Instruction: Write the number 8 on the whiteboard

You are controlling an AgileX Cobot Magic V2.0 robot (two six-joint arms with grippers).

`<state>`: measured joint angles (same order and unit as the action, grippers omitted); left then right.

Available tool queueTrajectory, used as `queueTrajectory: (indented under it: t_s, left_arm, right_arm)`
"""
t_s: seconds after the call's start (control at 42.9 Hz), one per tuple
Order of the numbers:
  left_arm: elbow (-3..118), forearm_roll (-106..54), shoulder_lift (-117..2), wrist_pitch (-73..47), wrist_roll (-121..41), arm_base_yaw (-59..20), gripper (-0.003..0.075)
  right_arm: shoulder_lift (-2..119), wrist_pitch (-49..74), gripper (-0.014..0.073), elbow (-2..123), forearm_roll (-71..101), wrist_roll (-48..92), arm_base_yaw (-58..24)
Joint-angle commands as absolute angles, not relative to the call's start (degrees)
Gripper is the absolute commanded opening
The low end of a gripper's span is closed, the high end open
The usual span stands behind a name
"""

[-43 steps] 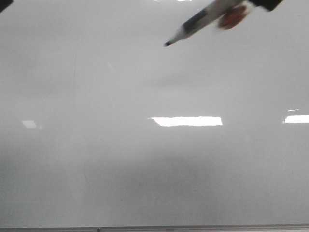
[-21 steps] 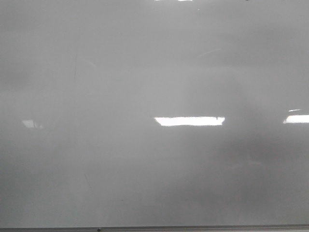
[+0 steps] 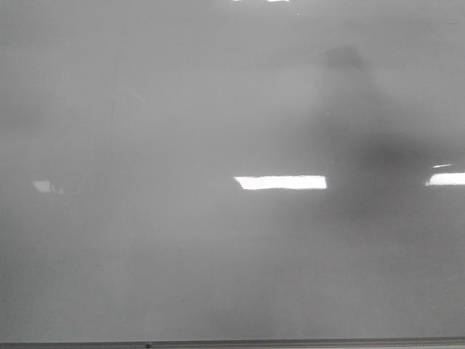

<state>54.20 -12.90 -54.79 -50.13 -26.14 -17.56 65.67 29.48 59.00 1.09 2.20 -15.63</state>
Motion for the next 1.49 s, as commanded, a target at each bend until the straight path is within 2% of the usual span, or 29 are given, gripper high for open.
queueTrajectory:
  t_s: [0.0,0.326,0.466,0.722,0.862,1.072,1.258,1.468]
  left_arm:
    - [55.7,-14.2,-53.9,-46.0,-25.4,-17.4,0.0417]
    - [55.7,-14.2,-53.9,-45.3,-25.4,-17.4,0.0417]
    - [55.7,-14.2,-53.9,-45.3,-25.5,-17.4,0.0417]
    - [55.7,-14.2,-53.9,-45.3,-25.5,-17.4,0.0417]
    - [55.7,-14.2,-53.9,-45.3,-25.5,-17.4,0.0417]
    - [55.7,-14.2,-53.9,-45.3,-25.5,-17.4,0.0417]
    - [55.7,-14.2,-53.9,-45.3,-25.6,-17.4,0.0417]
    - [55.7,-14.2,-53.9,-45.3,-25.6,-17.4,0.0417]
  right_arm:
    - [66.8,23.4,-0.0061,61.5,1.4,2.8,-15.6]
    - [75.0,22.2,-0.0061,67.3,1.4,3.2,-16.4]
    - [78.3,27.6,-0.0061,69.5,1.4,7.2,-19.3]
    - [76.2,37.0,-0.0061,67.4,-0.8,6.6,-16.6]
    - [75.2,36.4,-0.0061,63.2,-0.5,6.7,-16.3]
    - [77.5,29.3,-0.0061,60.4,1.5,7.2,-20.2]
    - [78.7,27.9,-0.0061,63.9,1.5,6.9,-20.2]
    - [78.7,31.7,-0.0061,68.6,1.1,6.7,-17.6]
